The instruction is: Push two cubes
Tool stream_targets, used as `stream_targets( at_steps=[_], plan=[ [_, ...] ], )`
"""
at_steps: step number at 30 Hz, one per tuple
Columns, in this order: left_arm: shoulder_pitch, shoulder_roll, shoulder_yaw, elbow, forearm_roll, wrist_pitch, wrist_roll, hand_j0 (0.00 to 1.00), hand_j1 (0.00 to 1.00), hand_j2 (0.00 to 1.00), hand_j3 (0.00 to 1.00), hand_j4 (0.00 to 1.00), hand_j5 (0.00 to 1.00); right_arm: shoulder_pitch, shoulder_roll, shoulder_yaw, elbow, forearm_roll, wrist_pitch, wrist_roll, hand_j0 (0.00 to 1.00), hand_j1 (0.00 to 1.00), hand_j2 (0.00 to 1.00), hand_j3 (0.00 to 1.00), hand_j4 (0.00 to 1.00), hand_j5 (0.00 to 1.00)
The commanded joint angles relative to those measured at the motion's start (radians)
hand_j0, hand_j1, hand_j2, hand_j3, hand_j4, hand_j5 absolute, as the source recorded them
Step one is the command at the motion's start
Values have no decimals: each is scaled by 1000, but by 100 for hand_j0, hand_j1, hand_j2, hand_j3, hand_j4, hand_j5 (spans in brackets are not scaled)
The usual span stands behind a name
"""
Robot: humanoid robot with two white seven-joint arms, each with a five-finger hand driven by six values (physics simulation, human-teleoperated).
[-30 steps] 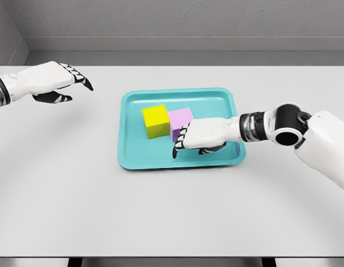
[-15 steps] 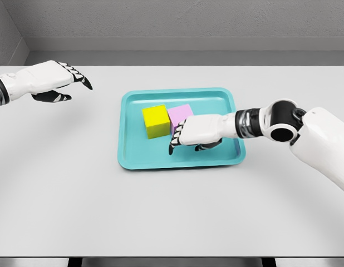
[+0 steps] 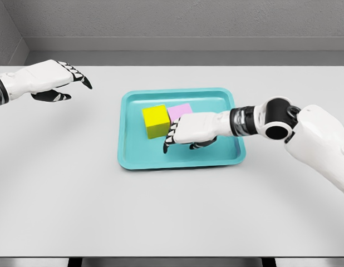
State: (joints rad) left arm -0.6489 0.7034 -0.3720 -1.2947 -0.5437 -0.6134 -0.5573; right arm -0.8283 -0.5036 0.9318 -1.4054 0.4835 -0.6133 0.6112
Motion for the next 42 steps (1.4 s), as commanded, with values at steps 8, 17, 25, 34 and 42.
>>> stream_targets(
  at_steps=[8, 17, 25, 34, 42],
  plan=[
    [2, 1, 2, 0, 5, 3, 0, 69, 69, 69, 69, 69, 69, -2, -1, 21, 8, 1, 2, 0, 73, 73, 73, 73, 73, 73],
    [2, 2, 2, -2, 8, 3, 0, 69, 69, 69, 69, 69, 69, -3, -27, 21, 25, 3, 2, 0, 73, 73, 73, 73, 73, 73],
    [2, 2, 2, -2, 8, 3, 0, 69, 69, 69, 69, 69, 69, -11, -21, 21, 83, 4, 2, 0, 73, 73, 73, 73, 73, 73],
    [0, 2, 2, 0, 10, 3, 0, 69, 69, 69, 69, 69, 69, -15, -15, 21, 86, 4, 2, 0, 73, 73, 73, 73, 73, 73],
    [0, 2, 2, 0, 18, 3, 0, 69, 69, 69, 69, 69, 69, -15, -12, 21, 77, 4, 2, 0, 73, 73, 73, 73, 73, 73]
  ],
)
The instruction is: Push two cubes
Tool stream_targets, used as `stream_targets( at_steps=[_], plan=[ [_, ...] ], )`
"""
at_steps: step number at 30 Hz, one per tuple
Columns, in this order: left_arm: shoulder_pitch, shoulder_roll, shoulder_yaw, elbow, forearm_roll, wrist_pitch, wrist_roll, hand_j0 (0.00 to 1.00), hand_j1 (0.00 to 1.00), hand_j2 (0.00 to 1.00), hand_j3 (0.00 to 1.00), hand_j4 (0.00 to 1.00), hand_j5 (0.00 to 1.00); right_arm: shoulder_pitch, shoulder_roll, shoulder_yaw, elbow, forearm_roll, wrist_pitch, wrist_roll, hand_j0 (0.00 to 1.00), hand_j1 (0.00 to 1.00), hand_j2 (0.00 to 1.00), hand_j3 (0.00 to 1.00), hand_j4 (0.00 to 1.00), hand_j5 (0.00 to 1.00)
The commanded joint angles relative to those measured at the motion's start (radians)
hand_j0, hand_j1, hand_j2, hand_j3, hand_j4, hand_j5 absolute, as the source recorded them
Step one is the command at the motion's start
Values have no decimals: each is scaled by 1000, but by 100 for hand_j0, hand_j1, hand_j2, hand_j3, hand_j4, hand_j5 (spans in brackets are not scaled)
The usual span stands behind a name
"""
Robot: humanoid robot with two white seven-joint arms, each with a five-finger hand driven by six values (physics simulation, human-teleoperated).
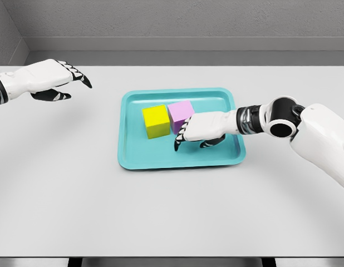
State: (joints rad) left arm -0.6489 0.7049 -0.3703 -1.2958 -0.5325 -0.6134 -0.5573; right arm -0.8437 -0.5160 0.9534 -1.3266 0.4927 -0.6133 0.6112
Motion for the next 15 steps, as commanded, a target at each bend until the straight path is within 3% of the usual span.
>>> stream_targets(
  at_steps=[1, 5, 13, 15],
  plan=[
    [0, 1, 1, 0, 8, 3, 0, 69, 69, 69, 69, 69, 69, 0, -1, -1, 1, -5, 2, 0, 73, 73, 73, 73, 73, 73],
    [0, 1, 1, 1, 8, 3, 0, 69, 69, 69, 69, 69, 69, 6, -12, -1, -6, -3, 2, 0, 73, 73, 73, 73, 73, 73],
    [-2, 1, 1, 1, 9, 3, 0, 69, 69, 69, 69, 69, 69, 3, -128, -18, -114, -20, 2, 0, 73, 73, 73, 73, 73, 73],
    [-3, 1, 1, 1, 9, 3, 0, 69, 69, 69, 69, 69, 69, 2, -147, -61, -106, -19, 2, 0, 73, 73, 73, 73, 73, 73]
  ],
)
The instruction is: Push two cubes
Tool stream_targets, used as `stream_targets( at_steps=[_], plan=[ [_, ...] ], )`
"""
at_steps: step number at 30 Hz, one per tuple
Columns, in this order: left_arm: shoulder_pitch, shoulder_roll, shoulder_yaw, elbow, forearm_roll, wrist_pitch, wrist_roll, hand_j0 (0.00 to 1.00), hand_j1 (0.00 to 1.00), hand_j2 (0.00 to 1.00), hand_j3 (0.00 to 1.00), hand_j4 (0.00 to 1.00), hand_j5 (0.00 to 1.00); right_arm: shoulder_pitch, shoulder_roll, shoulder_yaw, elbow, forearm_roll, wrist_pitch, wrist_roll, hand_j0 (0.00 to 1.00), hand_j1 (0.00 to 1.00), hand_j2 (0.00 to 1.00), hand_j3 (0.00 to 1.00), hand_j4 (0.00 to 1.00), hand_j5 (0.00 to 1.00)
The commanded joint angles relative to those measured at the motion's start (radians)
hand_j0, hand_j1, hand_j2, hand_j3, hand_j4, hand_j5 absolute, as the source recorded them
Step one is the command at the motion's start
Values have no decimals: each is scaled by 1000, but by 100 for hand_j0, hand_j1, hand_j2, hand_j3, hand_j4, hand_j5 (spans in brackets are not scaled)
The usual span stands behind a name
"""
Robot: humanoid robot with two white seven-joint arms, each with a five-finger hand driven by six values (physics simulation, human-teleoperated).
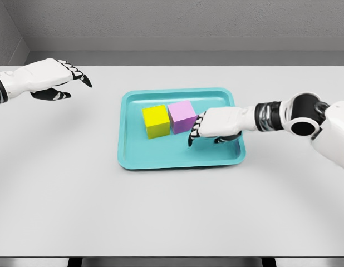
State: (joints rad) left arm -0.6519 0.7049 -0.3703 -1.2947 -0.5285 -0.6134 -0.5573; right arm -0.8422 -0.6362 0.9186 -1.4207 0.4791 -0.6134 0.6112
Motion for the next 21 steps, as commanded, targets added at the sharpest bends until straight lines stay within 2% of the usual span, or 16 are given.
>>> stream_targets(
  at_steps=[1, 4, 7, 10, 15, 21],
  plan=[
    [0, 1, 1, 0, 5, 3, 0, 69, 69, 69, 69, 69, 69, 0, -36, -41, -14, -5, 3, 0, 73, 73, 73, 73, 73, 73],
    [2, 1, 1, 0, 4, 3, 0, 69, 69, 69, 69, 69, 69, -12, -65, -83, -17, -8, 3, 0, 73, 73, 73, 73, 73, 73],
    [3, 1, 1, 0, 4, 3, 0, 69, 69, 69, 69, 69, 69, -18, -65, -118, -6, -1, 3, 0, 73, 73, 73, 73, 73, 73],
    [6, -1, -1, 6, -1, 3, 0, 69, 69, 69, 69, 69, 69, -49, -14, -115, 83, 6, 3, 0, 73, 73, 73, 73, 73, 73],
    [6, -1, -2, 8, 2, 3, 0, 69, 69, 69, 69, 69, 69, -63, 61, -110, 177, 42, 3, 0, 72, 72, 72, 72, 72, 72],
    [5, 1, -1, 9, 2, 3, 0, 69, 69, 69, 69, 69, 69, -64, 75, -106, 204, 65, 3, 0, 72, 72, 72, 72, 72, 72]
  ],
)
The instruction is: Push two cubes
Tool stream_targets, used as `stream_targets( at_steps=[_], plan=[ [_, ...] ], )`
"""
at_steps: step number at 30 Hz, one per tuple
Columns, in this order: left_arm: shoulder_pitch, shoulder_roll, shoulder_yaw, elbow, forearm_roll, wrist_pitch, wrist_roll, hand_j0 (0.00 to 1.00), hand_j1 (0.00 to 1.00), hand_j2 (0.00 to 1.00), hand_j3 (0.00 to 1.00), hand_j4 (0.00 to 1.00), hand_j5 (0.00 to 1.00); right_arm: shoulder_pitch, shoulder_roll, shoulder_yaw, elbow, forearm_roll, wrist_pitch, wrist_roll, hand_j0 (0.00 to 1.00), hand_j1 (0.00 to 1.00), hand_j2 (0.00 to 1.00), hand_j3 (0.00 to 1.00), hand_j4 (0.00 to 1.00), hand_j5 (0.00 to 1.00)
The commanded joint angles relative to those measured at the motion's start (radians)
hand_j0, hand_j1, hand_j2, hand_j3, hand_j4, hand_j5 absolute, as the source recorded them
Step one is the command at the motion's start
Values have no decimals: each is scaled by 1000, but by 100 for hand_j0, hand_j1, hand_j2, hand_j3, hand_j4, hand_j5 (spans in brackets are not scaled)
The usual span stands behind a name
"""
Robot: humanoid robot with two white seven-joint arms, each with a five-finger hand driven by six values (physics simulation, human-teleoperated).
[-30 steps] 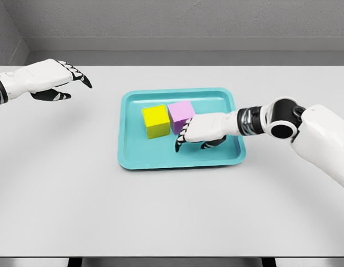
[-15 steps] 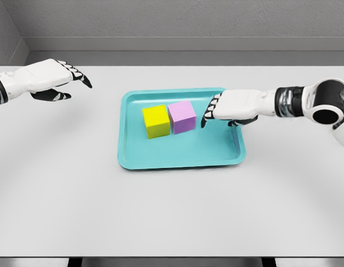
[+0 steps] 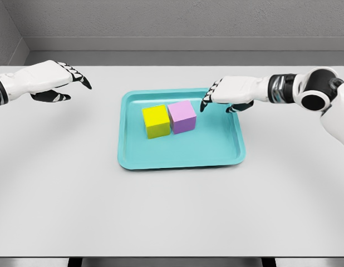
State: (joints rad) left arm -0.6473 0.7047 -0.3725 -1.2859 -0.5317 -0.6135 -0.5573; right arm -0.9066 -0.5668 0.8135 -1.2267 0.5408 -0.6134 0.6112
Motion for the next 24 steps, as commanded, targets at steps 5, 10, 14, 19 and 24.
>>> stream_targets(
  at_steps=[5, 10, 14, 19, 24],
  plan=[
    [0, 1, 1, 0, 6, 3, 0, 69, 69, 69, 69, 69, 69, 0, 22, 3, 46, 28, 3, 0, 71, 71, 71, 71, 71, 71],
    [0, 1, 1, 2, 7, 3, 0, 69, 69, 69, 69, 69, 69, 0, 59, 4, 62, 56, 3, 0, 71, 71, 71, 71, 71, 71],
    [0, 1, 1, 0, 7, 3, 0, 69, 69, 69, 69, 69, 69, -2, 67, 12, 62, 56, 3, 0, 71, 71, 71, 71, 71, 71],
    [0, 1, 1, 2, 7, 3, 0, 69, 69, 69, 69, 69, 69, -2, 74, 24, 64, 57, 3, 0, 71, 71, 71, 71, 71, 71],
    [0, 1, 3, 2, 7, 3, 0, 69, 69, 69, 69, 69, 69, -2, 81, 30, 66, 59, 3, 0, 71, 71, 71, 71, 71, 71]
  ],
)
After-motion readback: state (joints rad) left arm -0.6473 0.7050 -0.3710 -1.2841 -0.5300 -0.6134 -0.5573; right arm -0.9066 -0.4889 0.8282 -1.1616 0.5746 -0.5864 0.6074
